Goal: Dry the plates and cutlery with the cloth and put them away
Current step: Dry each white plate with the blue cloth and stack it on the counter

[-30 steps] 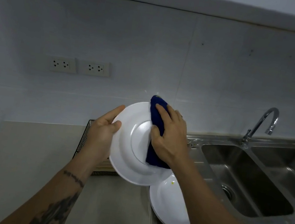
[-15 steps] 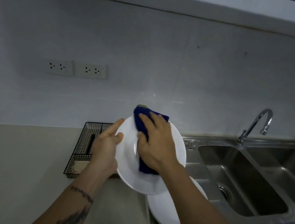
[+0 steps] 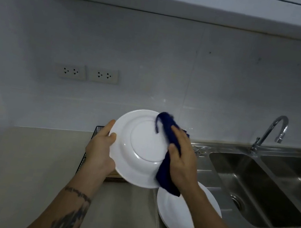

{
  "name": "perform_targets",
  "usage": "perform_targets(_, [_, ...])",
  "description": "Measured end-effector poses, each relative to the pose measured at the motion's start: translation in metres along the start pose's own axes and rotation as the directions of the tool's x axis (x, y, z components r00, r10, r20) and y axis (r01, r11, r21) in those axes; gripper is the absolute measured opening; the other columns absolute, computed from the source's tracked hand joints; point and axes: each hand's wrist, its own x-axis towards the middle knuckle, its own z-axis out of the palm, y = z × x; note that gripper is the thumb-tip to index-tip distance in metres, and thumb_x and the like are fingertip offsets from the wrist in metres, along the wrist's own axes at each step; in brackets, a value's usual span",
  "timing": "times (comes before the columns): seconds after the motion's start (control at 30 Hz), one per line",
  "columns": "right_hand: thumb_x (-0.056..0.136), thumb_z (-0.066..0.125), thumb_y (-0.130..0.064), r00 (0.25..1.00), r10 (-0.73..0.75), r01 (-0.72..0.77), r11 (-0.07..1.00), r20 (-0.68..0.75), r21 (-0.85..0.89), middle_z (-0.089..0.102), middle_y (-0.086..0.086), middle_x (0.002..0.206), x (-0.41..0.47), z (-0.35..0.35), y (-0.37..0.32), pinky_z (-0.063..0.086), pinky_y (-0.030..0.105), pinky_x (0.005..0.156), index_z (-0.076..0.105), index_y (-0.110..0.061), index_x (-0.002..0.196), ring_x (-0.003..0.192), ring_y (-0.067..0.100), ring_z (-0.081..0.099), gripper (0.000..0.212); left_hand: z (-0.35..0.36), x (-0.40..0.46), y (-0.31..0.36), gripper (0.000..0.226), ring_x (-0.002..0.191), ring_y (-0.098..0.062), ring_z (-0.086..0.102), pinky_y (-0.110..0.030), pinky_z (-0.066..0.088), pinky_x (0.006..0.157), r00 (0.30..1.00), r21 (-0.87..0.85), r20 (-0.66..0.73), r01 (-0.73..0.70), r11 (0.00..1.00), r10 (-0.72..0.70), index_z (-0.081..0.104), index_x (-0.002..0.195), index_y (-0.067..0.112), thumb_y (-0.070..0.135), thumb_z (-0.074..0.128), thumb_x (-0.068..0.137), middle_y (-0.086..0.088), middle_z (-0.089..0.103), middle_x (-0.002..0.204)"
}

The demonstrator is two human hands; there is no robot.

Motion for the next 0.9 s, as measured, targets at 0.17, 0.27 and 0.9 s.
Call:
perform_targets(0.17, [0.097, 0.048, -0.018, 0.973, 0.198, -0.192, 0.979, 0.115, -0.063, 0.05, -0.006, 0.143, 0.047, -0.009, -0.016, 0.031, 0.024, 0.105, 0.052, -0.027, 0.138, 0.129, 0.015, 0.046, 0.042, 0.004, -0.008, -0.004, 0.045, 0.105, -0.027, 0.065, -0.042, 0.054, 0.086, 0.989, 0.11, 0.141, 0.024, 0.994, -0.039, 0.062, 0.13, 0.024, -0.002, 0.043, 0.098, 0.002, 0.068, 0.118])
perform_targets(0.27, [0.094, 0.048, -0.026, 0.972, -0.004, 0.066, 0.964, 0.235, -0.257, 0.047, -0.004, 0.146, 0.052, 0.004, -0.038, 0.025, 0.027, 0.108, 0.051, -0.029, 0.139, 0.133, 0.018, 0.041, 0.046, 0.009, -0.01, -0.01, 0.043, 0.107, -0.03, 0.066, -0.049, 0.053, 0.093, 0.988, 0.127, 0.144, 0.033, 0.991, -0.051, 0.068, 0.12, 0.027, -0.002, 0.047, 0.096, 0.0, 0.071, 0.117])
perform_targets(0.9, [0.071, 0.057, -0.054, 0.901, 0.071, 0.042, 0.967, 0.429, -0.25, 0.044, -0.015, 0.113, 0.062, -0.032, -0.024, 0.047, 0.043, 0.093, 0.045, -0.057, 0.129, 0.104, 0.011, 0.051, 0.06, 0.01, 0.003, 0.007, 0.046, 0.109, -0.017, 0.065, -0.039, 0.054, 0.094, 0.919, 0.584, 0.382, -0.324, 0.745, 0.1, 0.07, 0.11, 0.039, 0.0, 0.054, 0.094, 0.007, 0.07, 0.118])
